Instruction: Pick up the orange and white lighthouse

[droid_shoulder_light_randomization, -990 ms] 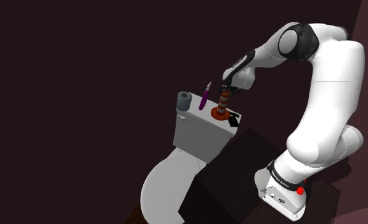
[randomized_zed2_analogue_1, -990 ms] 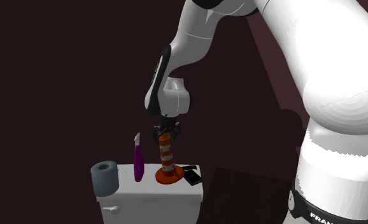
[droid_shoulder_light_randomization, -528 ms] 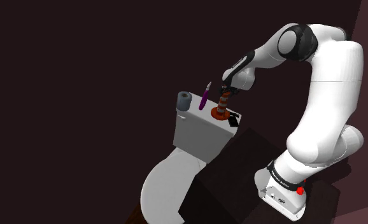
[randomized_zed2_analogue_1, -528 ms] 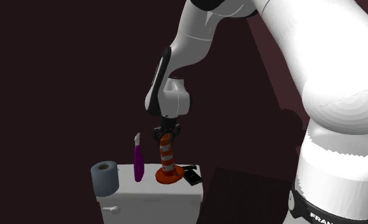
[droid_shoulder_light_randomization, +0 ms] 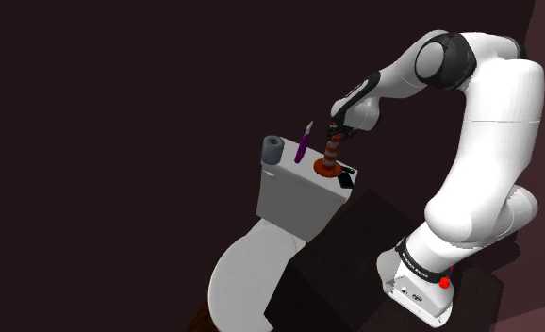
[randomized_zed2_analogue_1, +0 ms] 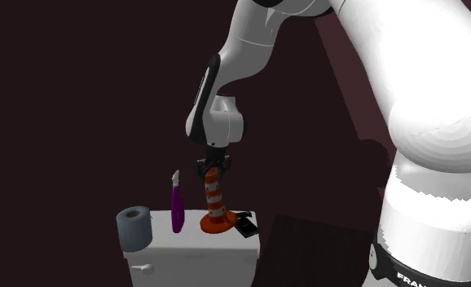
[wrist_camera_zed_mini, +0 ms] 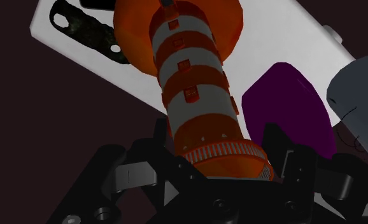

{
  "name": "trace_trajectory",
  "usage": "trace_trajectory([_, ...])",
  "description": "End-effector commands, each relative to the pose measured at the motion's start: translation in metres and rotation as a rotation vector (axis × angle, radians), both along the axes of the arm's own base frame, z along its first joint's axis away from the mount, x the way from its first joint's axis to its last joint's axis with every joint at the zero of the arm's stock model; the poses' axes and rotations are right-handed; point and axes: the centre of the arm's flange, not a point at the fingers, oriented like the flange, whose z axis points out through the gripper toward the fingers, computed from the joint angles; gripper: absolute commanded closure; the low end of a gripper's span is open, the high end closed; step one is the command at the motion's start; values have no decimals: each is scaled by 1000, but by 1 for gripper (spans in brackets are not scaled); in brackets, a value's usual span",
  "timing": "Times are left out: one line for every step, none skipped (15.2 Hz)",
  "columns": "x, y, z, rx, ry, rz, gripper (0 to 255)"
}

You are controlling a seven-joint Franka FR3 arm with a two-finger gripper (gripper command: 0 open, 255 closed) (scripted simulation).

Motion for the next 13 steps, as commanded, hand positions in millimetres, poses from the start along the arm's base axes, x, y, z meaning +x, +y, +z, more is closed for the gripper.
trace_trajectory([1,1,11,-1,-1,0,255])
trace_trajectory([1,1,16,-1,-1,0,255])
trace_trajectory([1,1,21,-1,-1,0,255])
trace_trajectory([1,1,27,-1,-1,0,255])
trace_trajectory([1,1,32,-1,-1,0,255])
trace_trajectory([1,1,37,-1,-1,0,255])
trace_trajectory([1,1,43,-1,-1,0,255])
trace_trajectory([1,1,48,-1,-1,0,255])
trace_trajectory([1,1,53,-1,-1,0,255])
trace_trajectory([1,1,58,-1,-1,0,255])
trace_trajectory([1,1,64,-1,-1,0,255])
trace_trajectory([1,1,65,-1,-1,0,255])
trace_trajectory([1,1,65,-1,-1,0,255])
